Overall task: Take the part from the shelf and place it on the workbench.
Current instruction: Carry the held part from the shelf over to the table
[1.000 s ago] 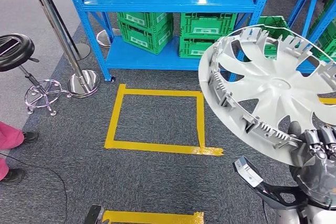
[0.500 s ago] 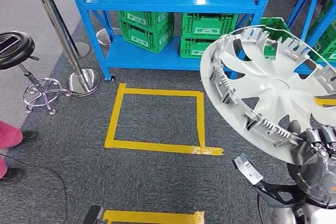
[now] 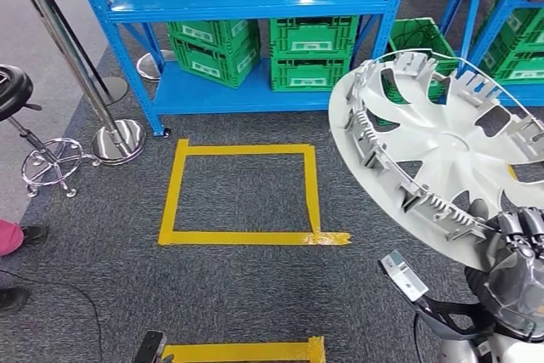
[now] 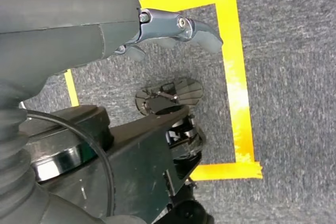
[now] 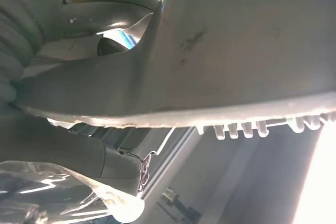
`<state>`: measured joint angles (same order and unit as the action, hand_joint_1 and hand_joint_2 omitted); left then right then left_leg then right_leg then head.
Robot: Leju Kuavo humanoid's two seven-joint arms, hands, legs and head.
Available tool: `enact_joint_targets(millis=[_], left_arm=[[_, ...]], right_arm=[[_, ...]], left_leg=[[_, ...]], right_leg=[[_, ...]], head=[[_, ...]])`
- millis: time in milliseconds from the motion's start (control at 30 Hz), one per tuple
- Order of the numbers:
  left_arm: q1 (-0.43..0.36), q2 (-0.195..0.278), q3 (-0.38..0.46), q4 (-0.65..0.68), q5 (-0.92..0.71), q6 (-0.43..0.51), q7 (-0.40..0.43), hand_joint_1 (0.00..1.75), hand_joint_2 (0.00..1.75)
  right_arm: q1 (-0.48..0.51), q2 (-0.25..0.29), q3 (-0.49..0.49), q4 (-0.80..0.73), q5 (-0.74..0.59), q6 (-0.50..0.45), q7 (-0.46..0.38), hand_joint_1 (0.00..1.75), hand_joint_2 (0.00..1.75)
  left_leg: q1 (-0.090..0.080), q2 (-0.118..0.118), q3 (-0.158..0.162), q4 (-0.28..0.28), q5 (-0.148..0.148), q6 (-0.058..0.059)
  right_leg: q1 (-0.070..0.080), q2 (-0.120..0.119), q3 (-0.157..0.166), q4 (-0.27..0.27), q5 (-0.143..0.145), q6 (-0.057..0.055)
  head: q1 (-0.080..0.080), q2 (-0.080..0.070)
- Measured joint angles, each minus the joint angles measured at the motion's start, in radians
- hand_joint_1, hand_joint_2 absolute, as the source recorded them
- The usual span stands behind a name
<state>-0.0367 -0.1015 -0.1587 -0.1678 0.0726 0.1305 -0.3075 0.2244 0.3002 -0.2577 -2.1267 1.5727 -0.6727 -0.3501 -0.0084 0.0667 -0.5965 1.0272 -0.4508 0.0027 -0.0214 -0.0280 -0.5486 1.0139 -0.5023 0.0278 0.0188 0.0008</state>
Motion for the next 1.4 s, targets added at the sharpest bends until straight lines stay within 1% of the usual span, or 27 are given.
enact_joint_targets(millis=[67,133,167,200,233,267,333,400,467,533,600,667,700,733,767,833,867,933,1000,1067,1133,1167,1200,1233,1300,1367,1400], left_arm=[[0.001,0.001,0.000,0.000,0.000,0.000,0.000,0.00,1.75],[0.003,0.001,0.000,0.000,0.000,-0.001,0.000,0.00,1.75],[0.004,0.002,0.000,0.000,0.000,-0.002,0.000,0.00,1.75],[0.004,0.002,0.000,0.000,-0.001,-0.002,0.000,0.00,1.75],[0.005,0.002,0.000,0.000,-0.001,-0.002,-0.001,0.00,1.75],[0.004,0.002,0.000,0.000,-0.001,-0.002,-0.001,0.00,1.75],[0.005,0.004,0.000,0.000,-0.003,-0.002,-0.003,0.00,1.75],[0.005,0.006,0.000,0.000,-0.005,-0.002,-0.005,0.00,1.75],[0.002,0.007,0.000,0.000,-0.006,-0.002,-0.007,0.00,1.75],[0.000,0.007,0.000,0.000,-0.006,-0.001,-0.008,0.00,1.75],[0.001,0.007,0.000,0.000,-0.007,-0.002,-0.009,0.00,1.75],[0.003,0.006,0.000,0.000,-0.008,-0.003,-0.008,0.00,1.75],[0.004,0.006,0.000,0.000,-0.009,-0.003,-0.006,0.00,1.75],[0.003,0.006,0.000,0.000,-0.009,-0.003,-0.003,0.00,1.75],[0.002,0.006,0.000,0.000,-0.009,-0.003,0.000,0.00,1.75],[-0.001,0.005,0.000,0.000,-0.009,-0.002,0.008,0.00,1.75],[-0.002,0.005,0.000,0.000,-0.010,-0.002,0.011,0.00,1.75],[-0.003,0.005,0.000,0.000,-0.011,-0.002,0.016,0.00,1.75],[-0.004,0.006,0.000,0.000,-0.012,-0.002,0.019,0.00,1.75],[-0.005,0.006,0.000,0.000,-0.014,-0.002,0.020,0.00,1.75],[-0.003,0.006,0.000,0.000,-0.017,-0.004,0.019,0.00,1.75],[0.000,0.006,0.000,0.000,-0.019,-0.004,0.018,0.00,1.75],[0.002,0.005,0.000,0.000,-0.019,-0.004,0.016,0.00,1.75],[0.003,0.004,0.000,0.000,-0.018,0.000,0.015,0.00,1.75],[0.002,0.001,0.000,0.000,-0.017,0.010,0.016,0.00,1.75],[0.003,0.001,0.000,0.000,-0.021,0.022,0.026,0.00,1.75],[0.003,0.002,-0.001,0.000,-0.026,0.026,0.032,0.00,1.75]], right_arm=[[0.003,0.000,0.003,0.000,0.000,0.000,0.005,1.75,1.75],[0.005,0.000,0.006,0.000,0.000,0.000,0.011,1.75,1.75],[0.006,0.000,0.007,0.000,0.000,0.000,0.013,1.75,1.75],[0.007,0.000,0.007,0.000,0.000,0.000,0.015,1.75,1.75],[0.008,0.000,0.007,0.000,0.000,0.000,0.017,1.75,1.75],[0.008,0.000,0.007,0.000,0.000,0.000,0.018,1.75,1.75],[0.008,0.000,0.008,0.000,0.000,0.000,0.021,1.75,1.75],[0.007,-0.001,0.010,0.000,0.000,0.000,0.027,1.75,1.75],[0.009,-0.002,0.011,0.000,0.000,0.000,0.032,1.75,1.75],[0.012,-0.005,0.010,-0.001,0.000,0.000,0.037,1.75,1.75],[0.011,-0.009,0.012,-0.001,0.000,0.000,0.042,1.75,1.75],[0.010,-0.013,0.014,-0.002,0.000,0.000,0.048,1.75,1.75],[0.011,-0.015,0.015,-0.002,0.000,0.000,0.050,1.75,1.75],[0.012,-0.017,0.014,-0.002,0.000,0.000,0.051,1.75,1.75],[0.013,-0.018,0.014,-0.002,0.000,0.000,0.052,1.75,1.75],[0.013,-0.018,0.014,-0.005,0.000,0.000,0.052,1.75,1.75],[0.013,-0.019,0.014,-0.008,0.000,0.000,0.052,1.75,1.75],[0.013,-0.019,0.013,-0.014,0.000,0.000,0.052,1.75,1.75],[0.017,-0.019,0.012,-0.020,0.000,0.000,0.051,1.75,1.75],[0.019,-0.019,0.011,-0.027,0.000,0.000,0.050,1.75,1.75],[0.023,-0.019,0.010,-0.034,0.000,0.000,0.050,1.75,1.75],[0.025,-0.019,0.009,-0.038,0.000,0.000,0.051,1.75,1.75],[0.030,-0.019,0.008,-0.042,0.000,0.000,0.054,1.75,1.75],[0.035,-0.019,0.007,-0.047,0.000,0.000,0.058,1.75,1.75],[0.050,-0.019,0.005,-0.060,0.000,0.000,0.064,1.75,1.75],[0.063,-0.019,0.005,-0.077,0.000,0.000,0.064,1.75,1.75],[0.069,-0.019,0.005,-0.087,0.000,0.000,0.062,1.75,1.75]], left_leg=[[0.005,-0.026,-0.025,0.070,-0.054,-0.011],[0.009,-0.049,-0.074,0.202,-0.125,-0.016],[0.009,-0.052,-0.093,0.254,-0.143,-0.016],[0.009,-0.054,-0.098,0.274,-0.142,-0.015],[0.009,-0.057,-0.086,0.255,-0.123,-0.012],[0.009,-0.066,-0.058,0.200,-0.088,-0.007],[0.011,-0.112,0.005,0.070,-0.030,0.006],[0.011,-0.144,0.032,0.006,-0.018,0.012],[0.012,-0.130,0.032,-0.007,-0.022,0.013],[0.016,-0.106,0.034,-0.020,-0.018,0.018],[0.016,-0.080,0.034,-0.026,-0.014,0.023],[0.013,-0.054,0.032,-0.026,-0.014,0.026],[0.012,-0.041,0.031,-0.025,-0.014,0.026],[0.011,-0.028,0.031,-0.025,-0.015,0.026],[0.011,-0.016,0.031,-0.024,-0.015,0.025],[0.008,0.005,0.031,-0.020,-0.018,0.021],[0.005,0.013,0.031,-0.017,-0.019,0.017],[0.001,0.027,0.031,-0.014,-0.019,0.007],[0.003,0.035,0.032,-0.012,-0.021,-0.003],[0.007,0.003,0.017,0.033,-0.060,-0.014],[0.012,-0.042,-0.030,0.157,-0.132,-0.022],[0.014,-0.051,-0.056,0.221,-0.160,-0.024],[0.014,-0.055,-0.071,0.263,-0.171,-0.025],[0.014,-0.057,-0.071,0.267,-0.161,-0.024],[0.015,-0.073,-0.022,0.166,-0.095,-0.017],[0.017,-0.125,0.035,0.041,-0.044,-0.005],[0.018,-0.145,0.050,0.004,-0.036,-0.001]], right_leg=[[-0.003,0.017,-0.001,-0.001,0.007,-0.012],[-0.002,0.035,-0.006,-0.001,0.011,-0.018],[-0.001,0.046,-0.008,0.000,0.013,-0.019],[0.000,0.057,-0.009,0.000,0.013,-0.020],[0.001,0.069,-0.009,0.000,0.014,-0.020],[0.001,0.082,-0.008,0.000,0.015,-0.019],[0.000,0.105,-0.009,0.001,0.016,-0.016],[-0.004,0.125,-0.020,0.003,0.022,-0.006],[-0.006,0.142,-0.035,0.002,0.027,0.008],[-0.003,0.113,-0.055,0.023,0.012,0.018],[0.000,0.059,-0.101,0.117,-0.043,0.024],[0.000,0.037,-0.158,0.243,-0.097,0.029],[0.000,0.035,-0.169,0.273,-0.102,0.031],[0.000,0.032,-0.161,0.265,-0.089,0.031],[0.001,0.025,-0.132,0.216,-0.060,0.031],[0.004,-0.012,-0.051,0.073,-0.008,0.024],[0.007,-0.027,-0.023,0.024,0.004,0.018],[0.012,-0.034,-0.009,-0.003,0.006,0.005],[0.010,-0.013,-0.013,-0.005,0.014,-0.007],[0.006,0.006,-0.014,-0.011,0.023,-0.019],[0.004,0.027,-0.017,-0.012,0.028,-0.026],[0.004,0.039,-0.019,-0.011,0.029,-0.028],[0.004,0.052,-0.021,-0.010,0.030,-0.028],[0.005,0.065,-0.021,-0.008,0.030,-0.028],[0.004,0.091,-0.022,-0.005,0.031,-0.027],[0.004,0.115,-0.026,-0.002,0.033,-0.021],[0.002,0.126,-0.032,0.000,0.035,-0.016]], head=[[-0.002,0.000],[-0.003,0.000],[-0.003,0.000],[-0.003,0.000],[-0.003,0.000],[-0.003,0.000],[-0.002,0.000],[-0.005,0.000],[-0.009,0.000],[-0.008,0.000],[-0.004,0.000],[-0.002,0.000],[-0.002,0.000],[-0.002,0.000],[-0.002,0.000],[-0.002,0.000],[-0.003,0.000],[-0.005,0.000],[-0.006,0.000],[-0.009,0.000],[-0.013,0.000],[-0.014,0.000],[-0.014,0.000],[-0.014,0.000],[-0.014,0.000],[-0.014,0.000],[-0.015,0.000]])
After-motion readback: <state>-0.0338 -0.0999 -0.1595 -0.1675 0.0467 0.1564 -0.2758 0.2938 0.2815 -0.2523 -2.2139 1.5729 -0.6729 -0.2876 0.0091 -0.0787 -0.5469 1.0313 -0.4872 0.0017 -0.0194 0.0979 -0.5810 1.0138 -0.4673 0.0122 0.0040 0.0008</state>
